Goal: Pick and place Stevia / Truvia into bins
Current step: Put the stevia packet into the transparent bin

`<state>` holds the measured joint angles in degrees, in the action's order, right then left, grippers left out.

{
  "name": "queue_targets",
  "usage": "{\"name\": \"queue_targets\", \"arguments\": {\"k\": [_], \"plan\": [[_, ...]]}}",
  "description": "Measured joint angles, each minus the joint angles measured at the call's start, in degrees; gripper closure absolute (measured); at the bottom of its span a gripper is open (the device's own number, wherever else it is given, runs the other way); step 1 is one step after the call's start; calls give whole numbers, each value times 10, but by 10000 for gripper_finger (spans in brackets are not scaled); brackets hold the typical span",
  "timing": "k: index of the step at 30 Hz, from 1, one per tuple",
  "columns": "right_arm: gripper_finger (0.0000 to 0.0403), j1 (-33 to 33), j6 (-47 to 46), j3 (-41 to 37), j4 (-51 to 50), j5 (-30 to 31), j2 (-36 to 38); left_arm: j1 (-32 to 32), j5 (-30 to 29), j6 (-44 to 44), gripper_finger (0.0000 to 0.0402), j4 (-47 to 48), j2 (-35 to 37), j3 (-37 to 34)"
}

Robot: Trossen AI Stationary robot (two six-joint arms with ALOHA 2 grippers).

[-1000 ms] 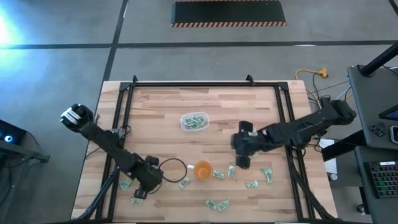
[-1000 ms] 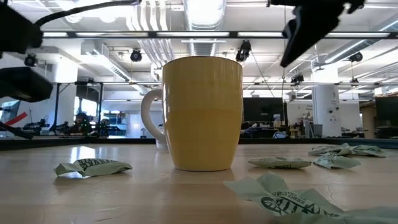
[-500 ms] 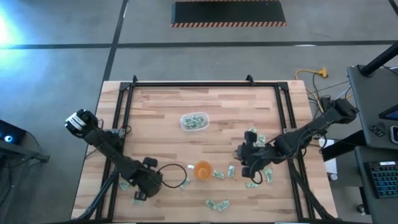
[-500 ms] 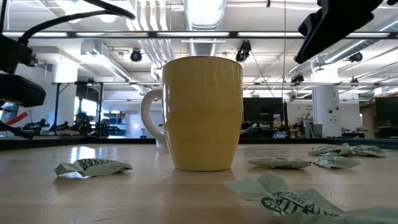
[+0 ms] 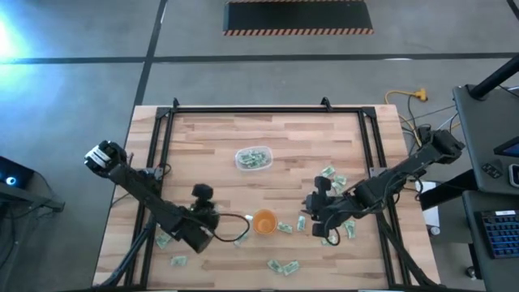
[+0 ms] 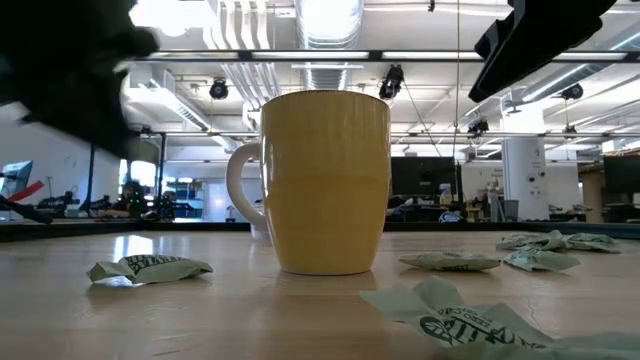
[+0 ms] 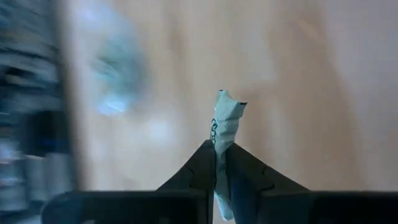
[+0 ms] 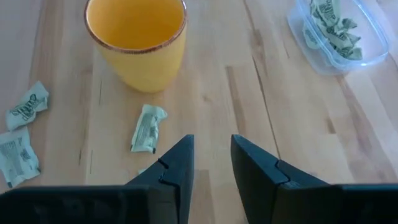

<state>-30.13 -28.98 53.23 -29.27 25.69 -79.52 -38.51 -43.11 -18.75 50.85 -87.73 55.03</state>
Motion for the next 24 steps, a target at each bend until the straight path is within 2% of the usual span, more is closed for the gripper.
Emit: {"name": "queue_targets", "arguments": {"k": [3, 5, 7, 11, 14, 20, 24], "plan": [[311, 0, 7, 0, 19, 0, -13, 41, -76, 71, 384, -25, 24, 5], [313, 0, 14, 0, 27, 0, -21, 81, -88, 130, 384, -65, 48, 0], [316, 0, 23, 0, 37, 0, -31, 126, -75, 197, 384, -119, 75, -11], [319, 0, 27, 0, 37, -2, -45, 233, 23, 327, 384, -225, 114, -28], [317, 0, 21, 0, 29, -3, -53, 312, 102, 392, 384, -280, 131, -31], [316, 0, -57, 0, -56, -4, -59, 436, 238, 440, 384, -353, 126, -32], [319, 0, -87, -2, -64, -5, -59, 484, 290, 449, 384, -385, 103, -33]]}}
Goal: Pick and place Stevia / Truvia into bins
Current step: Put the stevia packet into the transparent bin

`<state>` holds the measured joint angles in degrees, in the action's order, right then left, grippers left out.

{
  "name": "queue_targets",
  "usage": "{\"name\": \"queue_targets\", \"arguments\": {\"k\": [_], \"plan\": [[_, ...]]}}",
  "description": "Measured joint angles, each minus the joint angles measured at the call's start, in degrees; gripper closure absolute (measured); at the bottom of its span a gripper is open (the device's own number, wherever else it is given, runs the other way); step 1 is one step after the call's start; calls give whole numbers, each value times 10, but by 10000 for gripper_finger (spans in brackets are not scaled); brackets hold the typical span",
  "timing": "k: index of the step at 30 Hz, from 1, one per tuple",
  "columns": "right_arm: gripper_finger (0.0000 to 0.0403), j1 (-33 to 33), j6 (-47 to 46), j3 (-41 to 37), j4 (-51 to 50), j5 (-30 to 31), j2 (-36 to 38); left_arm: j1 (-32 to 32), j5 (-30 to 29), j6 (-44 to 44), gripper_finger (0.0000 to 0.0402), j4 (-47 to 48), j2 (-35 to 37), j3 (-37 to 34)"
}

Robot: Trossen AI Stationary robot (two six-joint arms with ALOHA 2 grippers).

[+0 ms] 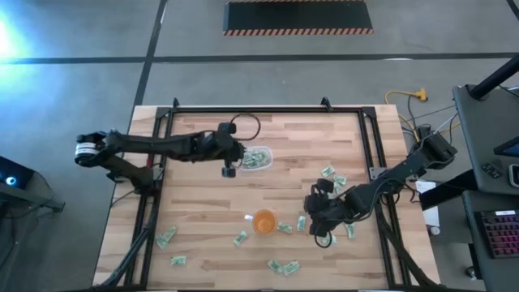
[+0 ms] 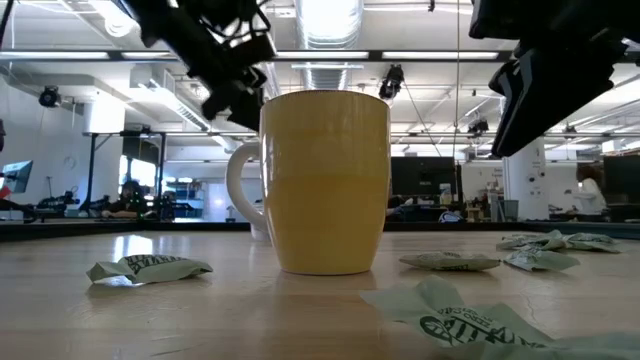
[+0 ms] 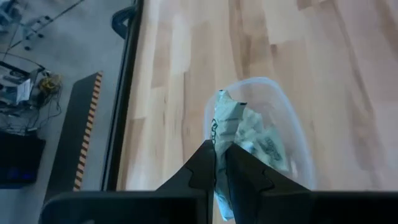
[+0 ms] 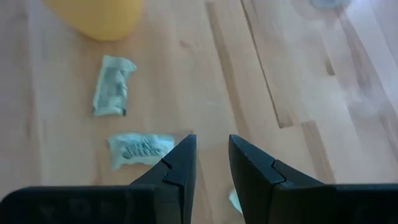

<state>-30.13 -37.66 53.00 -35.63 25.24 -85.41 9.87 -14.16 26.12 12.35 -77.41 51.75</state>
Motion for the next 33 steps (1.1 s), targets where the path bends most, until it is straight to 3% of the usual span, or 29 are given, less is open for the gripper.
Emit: {"name": "queue_targets", "arguments": {"k": [6, 18, 26, 33], "plan": [[305, 0, 24, -1, 40, -21, -21, 35, 40, 43, 384, -34, -46, -2], [268, 0, 20, -2, 51, -63, -87, 89, 116, 47, 378, -43, -89, -3], [248, 0, 16, -1, 81, -82, -91, 92, 126, 45, 297, -42, -89, -3], [238, -4, 14, -1, 108, -123, -99, 92, 86, 19, 240, -13, -74, -2]]}}
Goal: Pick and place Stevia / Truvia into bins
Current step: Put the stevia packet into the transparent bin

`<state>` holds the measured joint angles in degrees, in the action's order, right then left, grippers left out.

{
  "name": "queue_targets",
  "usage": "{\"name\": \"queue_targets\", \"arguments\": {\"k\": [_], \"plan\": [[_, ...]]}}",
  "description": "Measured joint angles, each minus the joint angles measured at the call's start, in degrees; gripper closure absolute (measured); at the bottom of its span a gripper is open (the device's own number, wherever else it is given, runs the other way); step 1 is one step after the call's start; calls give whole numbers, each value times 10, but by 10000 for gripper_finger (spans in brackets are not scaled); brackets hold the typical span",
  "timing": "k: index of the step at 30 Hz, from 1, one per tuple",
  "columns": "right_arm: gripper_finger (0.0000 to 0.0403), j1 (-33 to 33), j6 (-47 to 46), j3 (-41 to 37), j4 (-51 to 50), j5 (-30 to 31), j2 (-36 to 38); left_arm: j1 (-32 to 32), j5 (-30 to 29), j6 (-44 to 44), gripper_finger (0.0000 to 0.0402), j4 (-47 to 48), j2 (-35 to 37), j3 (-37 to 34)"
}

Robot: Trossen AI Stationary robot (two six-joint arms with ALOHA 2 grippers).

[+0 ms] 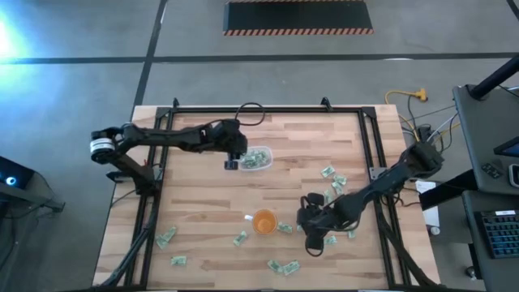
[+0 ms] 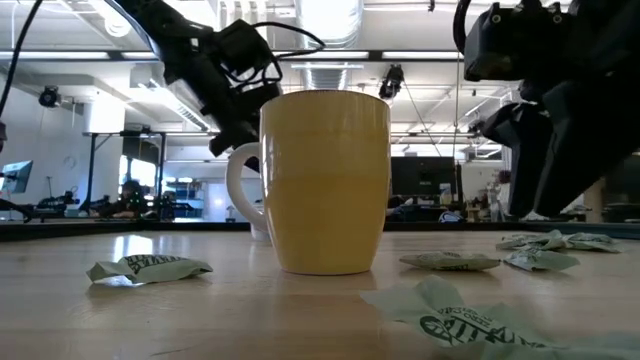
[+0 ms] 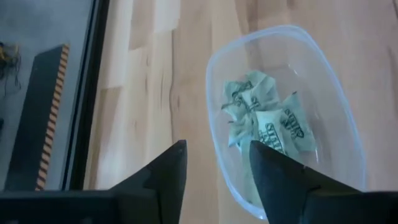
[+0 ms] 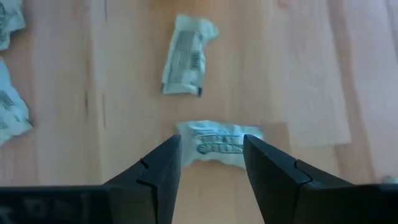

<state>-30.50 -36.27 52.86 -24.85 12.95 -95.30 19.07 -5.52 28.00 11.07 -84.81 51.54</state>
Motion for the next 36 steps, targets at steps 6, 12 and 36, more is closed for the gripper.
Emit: {"name": "queue_targets", "arguments": {"k": [6, 12, 36], "plan": [[241, -3, -1, -1, 1, -1, -19, -6, 1, -52, 230, 53, 41, -2], [239, -2, -2, 0, 3, 0, -42, -23, 3, -86, 230, 92, 86, -10], [394, -2, 37, 18, -8, 23, -45, -253, 5, -294, 230, 140, 256, -33]]}}
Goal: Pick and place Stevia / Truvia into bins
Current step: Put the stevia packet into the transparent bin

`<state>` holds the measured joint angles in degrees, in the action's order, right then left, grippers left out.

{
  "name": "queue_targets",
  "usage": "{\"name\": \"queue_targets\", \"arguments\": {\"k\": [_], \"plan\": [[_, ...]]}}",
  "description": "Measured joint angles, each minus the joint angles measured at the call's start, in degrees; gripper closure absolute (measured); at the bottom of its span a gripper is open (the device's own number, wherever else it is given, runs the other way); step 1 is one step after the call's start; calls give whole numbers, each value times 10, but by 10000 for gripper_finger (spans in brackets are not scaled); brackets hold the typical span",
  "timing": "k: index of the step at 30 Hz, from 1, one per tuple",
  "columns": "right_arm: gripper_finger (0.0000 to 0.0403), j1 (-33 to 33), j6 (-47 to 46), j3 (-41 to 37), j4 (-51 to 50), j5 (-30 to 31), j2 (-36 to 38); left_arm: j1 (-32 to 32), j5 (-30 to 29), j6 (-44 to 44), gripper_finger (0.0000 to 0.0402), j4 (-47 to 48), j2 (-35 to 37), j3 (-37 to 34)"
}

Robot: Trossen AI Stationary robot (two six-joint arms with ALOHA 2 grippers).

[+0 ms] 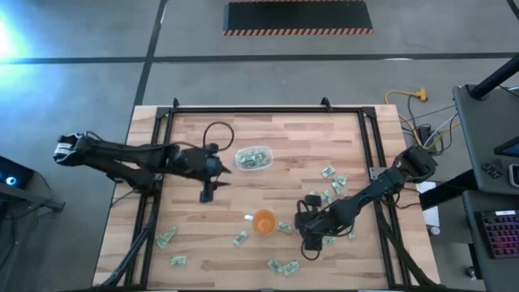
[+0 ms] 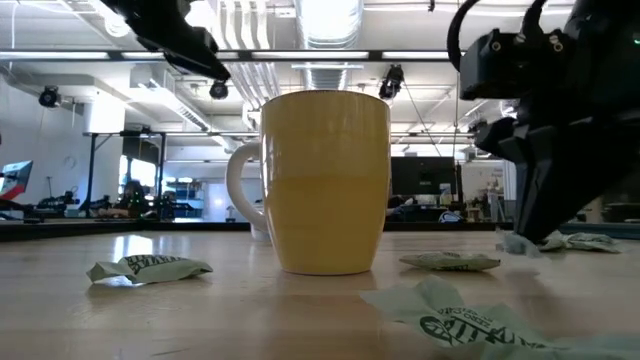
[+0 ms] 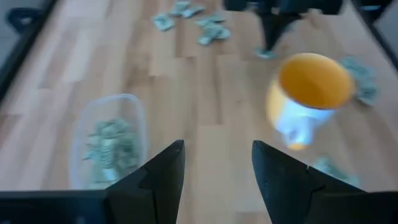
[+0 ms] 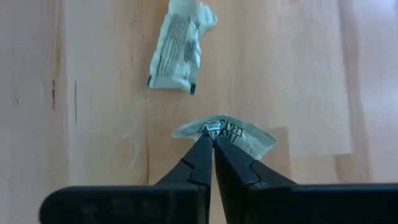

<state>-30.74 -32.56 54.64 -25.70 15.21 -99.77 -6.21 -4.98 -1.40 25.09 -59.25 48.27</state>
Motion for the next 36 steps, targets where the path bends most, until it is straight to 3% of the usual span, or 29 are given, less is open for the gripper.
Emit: {"name": "queue_targets", "arguments": {"k": [4, 12, 19, 22, 27, 36], "plan": [[394, 0, 29, 31, -46, 56, 1, -55, 0, -23, 230, 9, 9, -9], [394, 27, 101, 98, -116, 252, 3, -138, -13, -66, 230, 14, 8, -49], [394, 103, 196, 137, -94, 272, 3, -192, -14, -89, 230, 14, 8, -92], [394, 147, 264, 141, -41, 252, 3, -214, -12, -102, 230, 13, 8, -110], [394, 231, 379, 140, 79, 137, 3, -242, -11, -152, 230, 15, 8, -121], [394, 372, 381, 135, 175, -27, -5, -277, -13, -176, 230, 15, 5, -121]]}}
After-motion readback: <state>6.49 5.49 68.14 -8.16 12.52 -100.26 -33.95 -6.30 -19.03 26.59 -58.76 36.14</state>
